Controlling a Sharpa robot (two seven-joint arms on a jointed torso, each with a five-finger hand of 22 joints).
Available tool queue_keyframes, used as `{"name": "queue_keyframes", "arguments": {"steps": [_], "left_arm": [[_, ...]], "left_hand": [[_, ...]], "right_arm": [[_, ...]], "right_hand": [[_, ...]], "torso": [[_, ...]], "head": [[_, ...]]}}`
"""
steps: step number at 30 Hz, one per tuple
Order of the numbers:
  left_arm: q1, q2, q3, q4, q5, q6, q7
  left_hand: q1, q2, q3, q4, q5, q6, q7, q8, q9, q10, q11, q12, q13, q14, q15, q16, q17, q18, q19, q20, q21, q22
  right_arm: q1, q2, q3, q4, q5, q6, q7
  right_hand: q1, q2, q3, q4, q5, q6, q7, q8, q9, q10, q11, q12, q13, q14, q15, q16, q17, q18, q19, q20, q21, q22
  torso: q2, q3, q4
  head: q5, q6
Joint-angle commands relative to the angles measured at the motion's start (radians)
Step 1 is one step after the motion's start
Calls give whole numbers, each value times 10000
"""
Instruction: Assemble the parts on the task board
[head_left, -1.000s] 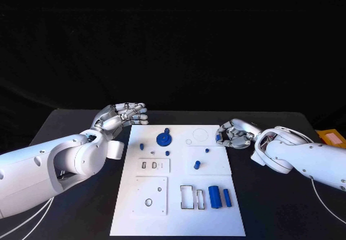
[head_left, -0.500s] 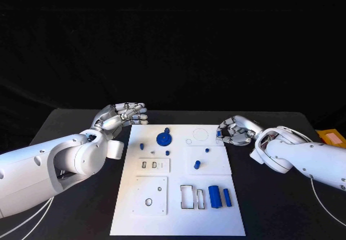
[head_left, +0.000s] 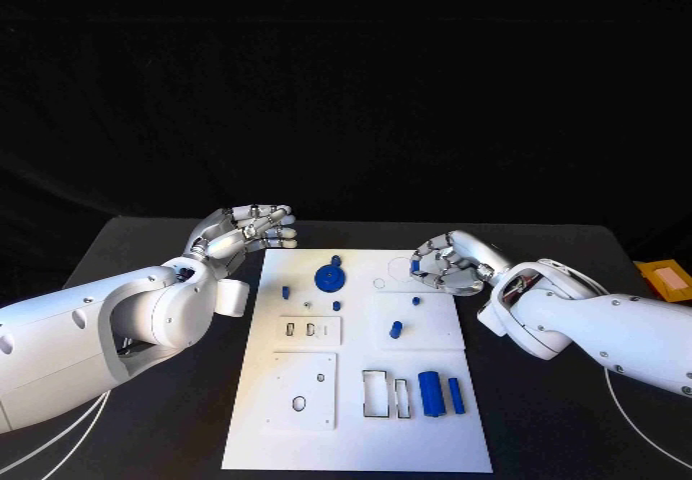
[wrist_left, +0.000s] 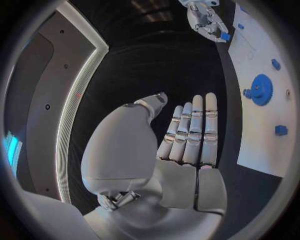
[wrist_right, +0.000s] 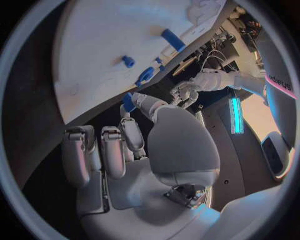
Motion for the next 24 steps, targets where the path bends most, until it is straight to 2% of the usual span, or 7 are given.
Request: {"name": "queue_keyframes", "arguments": {"steps": [1,5,7,12,14,18,24], "left_arm": [[12,29,7,-21,19,122,34],[9,47,6,-86,19,130,32],[8,62,6,-106,19,134,30],[6,112,6,-138,19,143,10],[6,125,5,-144,19,141,-6],[6,165,5,-148,19,147,-28],[6,217,5,-154,19,138,-52]], "left_hand": [[-10,91,18,-65,-25,-77,33,-67,8,-57,23,-11,13,-57,15,-58,11,165,-74,-30,37,11],[-6,98,31,-89,-27,-75,37,-70,13,-59,26,-8,14,-57,15,-60,29,167,-90,-29,65,27],[-6,98,31,-89,-27,-75,37,-70,13,-59,26,-8,14,-57,15,-60,29,167,-90,-29,65,27],[-6,98,31,-89,-27,-75,37,-70,13,-59,26,-8,14,-57,15,-60,29,167,-90,-29,65,27],[-6,98,31,-89,-27,-75,37,-70,13,-59,26,-8,14,-57,15,-60,29,167,-90,-29,65,27],[-6,98,31,-89,-27,-75,37,-70,13,-59,26,-8,14,-57,15,-60,29,167,-90,-29,65,27],[-12,108,37,-95,-29,-69,37,-68,17,-54,26,-3,16,-57,15,-61,39,168,-100,-28,81,35]], "right_arm": [[5,243,1,383,-610,-303,-1001],[3,801,0,782,-1313,-102,-1986],[-8,1069,-2,912,-1539,-36,-2287],[-56,1705,-25,1093,-2224,163,-2909],[-72,1893,-37,1116,-2382,238,-3032],[-158,2306,-64,1096,-2794,438,-3250],[-373,2725,-98,839,-3075,754,-3383]], "right_hand": [[-14,63,63,19,35,-47,-23,171,249,97,0,50,5,872,-83,29,1824,-149,660,-94,41,2223],[-29,135,146,19,20,-160,9,144,249,134,23,80,52,884,-72,42,1870,-174,728,-95,116,2295],[-19,140,159,8,20,-161,7,148,252,130,23,77,48,880,-71,37,1852,-169,714,-94,100,2280],[-5,150,186,-18,20,-149,5,168,264,202,21,147,145,900,-70,64,1947,-217,840,-93,244,2414],[-14,132,185,-25,9,-160,11,166,265,193,24,138,130,897,-69,59,1929,-217,838,-92,242,2412],[-17,124,185,-31,6,-164,12,167,266,183,26,129,118,890,-68,49,1894,-203,805,-92,203,2377],[-28,108,182,-34,-3,-168,15,168,268,171,29,117,102,894,-66,55,1915,-207,813,-91,212,2385]], "torso": [[-23,-10,16],[-61,0,-4],[-72,-9,15],[-106,-37,14],[-106,-32,8],[-119,-55,-16],[-126,-70,6]], "head": [[60,-39],[258,-125],[292,-142],[462,-178],[504,-189],[559,-203],[602,-223]]}}
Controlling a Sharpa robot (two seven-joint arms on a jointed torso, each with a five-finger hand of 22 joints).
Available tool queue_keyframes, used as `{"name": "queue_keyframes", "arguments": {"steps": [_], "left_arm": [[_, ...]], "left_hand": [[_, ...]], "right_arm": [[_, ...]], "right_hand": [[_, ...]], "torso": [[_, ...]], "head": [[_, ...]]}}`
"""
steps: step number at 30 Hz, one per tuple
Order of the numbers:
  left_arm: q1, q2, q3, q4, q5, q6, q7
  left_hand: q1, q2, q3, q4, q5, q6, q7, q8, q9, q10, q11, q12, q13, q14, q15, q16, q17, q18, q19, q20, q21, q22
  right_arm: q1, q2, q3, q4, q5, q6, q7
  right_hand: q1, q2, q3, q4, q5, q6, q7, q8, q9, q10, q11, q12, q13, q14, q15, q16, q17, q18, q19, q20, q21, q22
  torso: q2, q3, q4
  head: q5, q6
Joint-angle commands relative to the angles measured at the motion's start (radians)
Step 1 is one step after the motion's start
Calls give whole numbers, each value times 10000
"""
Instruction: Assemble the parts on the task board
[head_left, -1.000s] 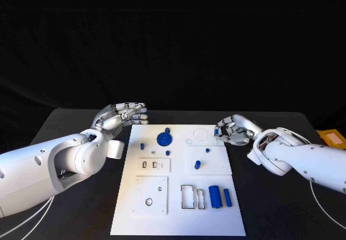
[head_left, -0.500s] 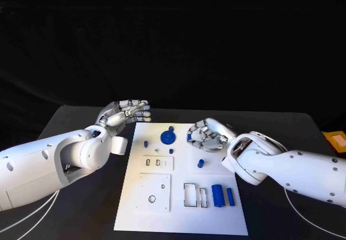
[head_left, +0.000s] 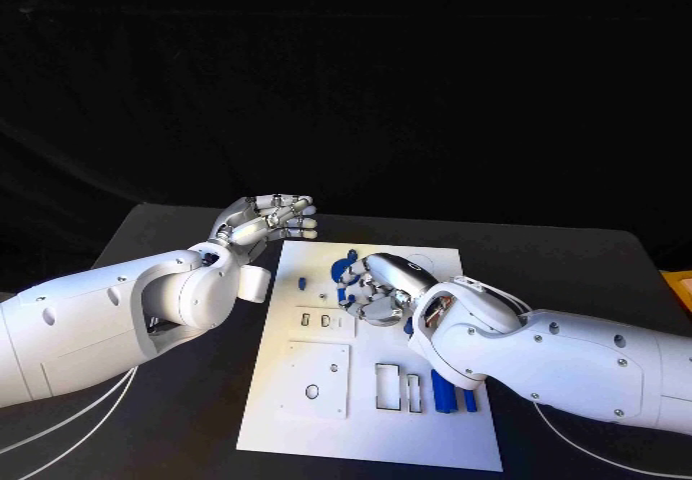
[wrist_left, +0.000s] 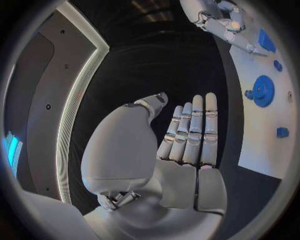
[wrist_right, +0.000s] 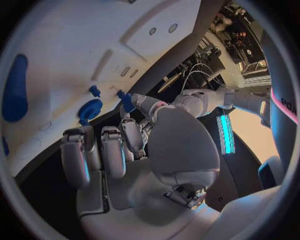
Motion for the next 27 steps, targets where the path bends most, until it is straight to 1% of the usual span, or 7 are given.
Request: {"name": "queue_keyframes", "arguments": {"steps": [1,6,10,12,17,20,27], "left_arm": [[8,48,7,6,19,135,4],[8,68,7,-6,19,132,-5],[8,71,7,-7,19,114,-32],[8,66,7,-5,19,108,-44],[8,73,7,-6,19,106,-54],[8,81,7,-2,19,116,-56],[8,75,7,-7,19,118,-59]], "left_hand": [[-12,108,-6,-52,-29,-68,37,-31,9,-55,25,-3,16,-56,15,-62,9,169,-63,9,19,8],[-12,108,-6,-52,-29,-68,37,-31,9,-55,25,-3,16,-56,15,-62,9,169,-63,9,19,8],[-24,111,-5,-52,-30,-67,41,-32,10,-55,27,-3,16,-57,17,-63,15,169,-70,10,29,14],[-24,111,-5,-52,-30,-67,41,-32,10,-55,27,-3,16,-57,17,-63,15,169,-70,10,29,14],[-24,111,-5,-52,-30,-67,41,-32,10,-55,27,-3,16,-57,17,-63,15,169,-70,10,29,14],[-24,111,-5,-52,-30,-67,41,-32,10,-55,27,-3,16,-57,17,-63,15,169,-70,10,29,14],[-24,111,-5,-52,-30,-67,41,-32,10,-55,27,-3,16,-57,17,-63,15,169,-70,10,29,14]], "right_arm": [[-124,142,-23,-113,-750,556,-463],[-291,295,-42,-85,-944,738,-486],[-364,318,-49,-39,-977,885,-498],[-388,330,-52,-29,-988,941,-508],[-427,402,-65,-104,-1054,1013,-549],[-446,447,-72,-165,-1098,1032,-573],[-483,575,-81,-384,-1240,1060,-631]], "right_hand": [[11,43,18,-34,0,6,-17,155,268,0,14,-6,-15,896,-65,58,1923,-51,818,-92,-15,2383],[-12,19,10,-35,-9,7,-14,161,272,10,18,4,-1,898,-61,60,1932,-54,826,-90,-5,2392],[-41,2,2,-28,-14,10,-12,167,276,23,21,17,17,900,-59,64,1942,-61,844,-88,15,2412],[-56,-4,-2,-22,-15,12,-11,170,277,27,22,21,22,899,-57,62,1938,-64,853,-87,25,2420],[-65,-8,-4,-19,-16,13,-12,172,278,29,23,22,23,900,-56,63,1940,-64,850,-87,22,2418],[-77,-17,-9,-17,-17,14,-12,175,280,24,23,18,18,897,-55,60,1928,-64,851,-86,23,2419],[-107,-51,-23,-15,-26,15,-14,181,283,17,23,11,9,892,-54,52,1900,-55,830,-83,-2,2396]], "torso": [[-7,-9,21],[-6,-14,48],[-17,-12,19],[-14,2,-11],[-16,8,-31],[-11,0,-11],[-3,6,7]], "head": [[38,-14],[93,-55],[185,-157],[203,-184],[196,-170],[181,-185],[183,-189]]}}
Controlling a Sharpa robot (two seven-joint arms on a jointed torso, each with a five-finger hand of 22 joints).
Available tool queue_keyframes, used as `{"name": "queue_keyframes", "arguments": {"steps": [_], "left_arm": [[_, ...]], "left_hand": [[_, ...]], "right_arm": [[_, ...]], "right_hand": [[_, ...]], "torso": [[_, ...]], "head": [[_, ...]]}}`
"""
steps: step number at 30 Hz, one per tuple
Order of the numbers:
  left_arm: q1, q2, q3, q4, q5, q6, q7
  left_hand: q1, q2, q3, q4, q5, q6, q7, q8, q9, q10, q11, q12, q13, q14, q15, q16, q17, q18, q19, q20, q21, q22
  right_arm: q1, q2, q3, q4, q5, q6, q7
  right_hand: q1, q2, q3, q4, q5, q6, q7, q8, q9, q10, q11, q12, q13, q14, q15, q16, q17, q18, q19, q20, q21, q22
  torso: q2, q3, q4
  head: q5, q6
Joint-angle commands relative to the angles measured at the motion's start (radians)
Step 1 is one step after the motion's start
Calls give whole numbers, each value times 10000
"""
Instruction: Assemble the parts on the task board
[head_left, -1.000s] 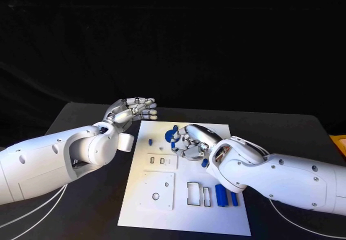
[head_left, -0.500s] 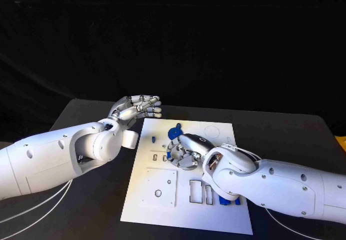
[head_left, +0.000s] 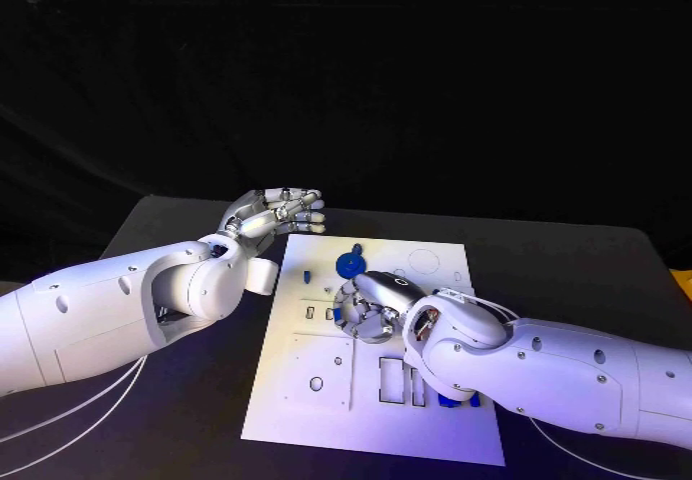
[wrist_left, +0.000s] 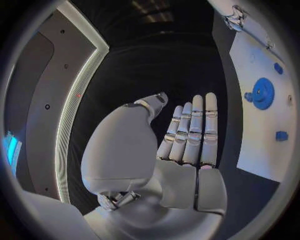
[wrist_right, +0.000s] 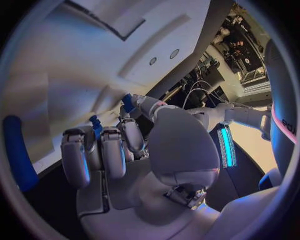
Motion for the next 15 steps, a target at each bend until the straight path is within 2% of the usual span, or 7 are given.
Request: {"name": "queue_keyframes", "arguments": {"steps": [1,15], "left_arm": [[8,12,8,13,19,120,30],[9,-23,8,28,19,125,22]], "left_hand": [[-24,111,-5,-52,-30,-67,41,-32,13,-55,27,-2,16,-57,17,-63,8,167,-71,10,29,15],[-33,107,-5,-61,-32,-72,48,-37,14,-62,31,-5,15,-67,21,-69,17,167,-85,12,43,23]], "right_arm": [[-32,69,-6,-114,-356,215,-116],[-93,181,-10,-403,-771,-41,-148]], "right_hand": [[-105,-49,-24,-17,10,68,-3,163,283,13,24,7,-10,893,-54,54,1907,-53,823,-83,-9,2393],[-114,-99,-31,-38,-5,49,-3,159,282,-9,22,-12,-32,888,-54,48,1887,-48,810,-81,-25,2379]], "torso": [[11,-2,8],[9,-8,0]], "head": [[0,-2],[-4,-34]]}}
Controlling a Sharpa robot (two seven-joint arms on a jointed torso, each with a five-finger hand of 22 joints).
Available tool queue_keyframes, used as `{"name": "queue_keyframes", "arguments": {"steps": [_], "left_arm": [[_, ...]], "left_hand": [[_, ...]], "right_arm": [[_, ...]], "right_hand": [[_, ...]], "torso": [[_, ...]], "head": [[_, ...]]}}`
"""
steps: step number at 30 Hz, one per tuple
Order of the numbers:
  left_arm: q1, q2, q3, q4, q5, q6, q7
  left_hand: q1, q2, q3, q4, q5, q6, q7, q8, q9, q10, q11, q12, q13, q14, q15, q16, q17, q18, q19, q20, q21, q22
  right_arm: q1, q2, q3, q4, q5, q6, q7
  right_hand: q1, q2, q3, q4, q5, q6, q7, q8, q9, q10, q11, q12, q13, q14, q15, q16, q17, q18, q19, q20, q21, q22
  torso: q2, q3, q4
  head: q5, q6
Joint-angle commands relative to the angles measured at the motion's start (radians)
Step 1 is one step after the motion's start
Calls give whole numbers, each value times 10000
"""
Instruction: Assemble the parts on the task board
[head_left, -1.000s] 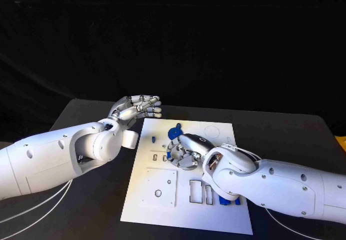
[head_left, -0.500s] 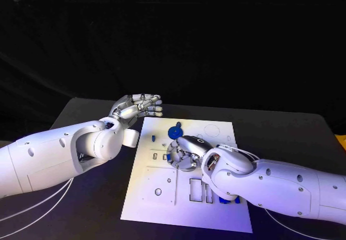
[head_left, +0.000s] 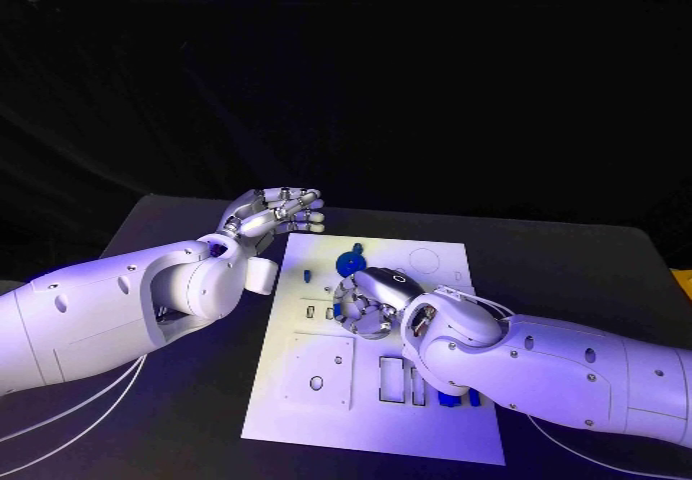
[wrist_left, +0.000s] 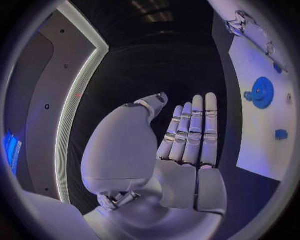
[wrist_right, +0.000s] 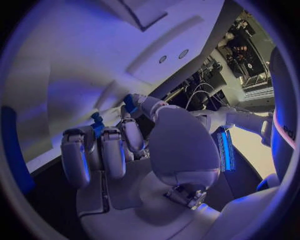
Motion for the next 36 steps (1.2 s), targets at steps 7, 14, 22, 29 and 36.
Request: {"name": "queue_keyframes", "arguments": {"steps": [7,14,22,29,36], "left_arm": [[9,-7,7,25,19,126,36],[9,-5,7,18,19,115,41],[8,4,7,10,19,124,41],[8,7,7,2,19,129,38],[8,4,7,-2,19,130,34]], "left_hand": [[-12,86,-4,-61,-32,-72,48,-37,16,-63,31,-5,16,-66,21,-69,9,167,-85,12,43,9],[-12,86,-4,-61,-32,-72,48,-37,16,-63,31,-5,16,-66,21,-69,9,167,-85,12,43,9],[-22,88,2,-76,-32,-76,50,-44,19,-71,35,-6,15,-76,25,-76,25,167,-108,16,66,22],[-22,88,2,-76,-32,-76,50,-44,19,-71,35,-6,15,-76,25,-76,25,167,-108,16,66,22],[-22,88,2,-76,-32,-76,50,-44,19,-71,35,-6,15,-76,25,-76,25,167,-108,16,66,22]], "right_arm": [[-51,-50,-36,-73,-339,111,-172],[-52,-63,-36,-22,-343,232,-152],[-52,-68,-36,-56,-353,226,-171],[-52,-57,-36,-57,-355,130,-121],[-52,-54,-36,-43,-355,13,-65]], "right_hand": [[17,-53,-12,-99,4,39,-3,42,190,-10,17,-10,-4,886,-56,45,1878,-49,811,-82,-23,2383],[28,-198,-25,-197,-69,113,-20,101,212,8,6,9,26,886,-63,44,1881,-53,821,-83,-13,2395],[-114,-432,-109,-205,-169,42,11,82,195,-77,28,-74,-69,881,-54,36,1855,-46,803,-82,-34,2379],[-305,-646,-222,-140,-220,-187,95,-34,132,-254,99,-239,-259,869,2,19,1808,-27,752,-43,-96,2329],[-481,-809,-402,-35,-548,-362,161,-127,75,-332,167,-300,-328,861,64,7,1776,-16,724,15,-133,2303]], "torso": [[-14,-2,2],[-15,3,-8],[-19,-2,-6],[-15,0,-7],[-14,0,-8]], "head": [[12,-63],[21,-90],[10,-93],[12,-86],[10,-87]]}}
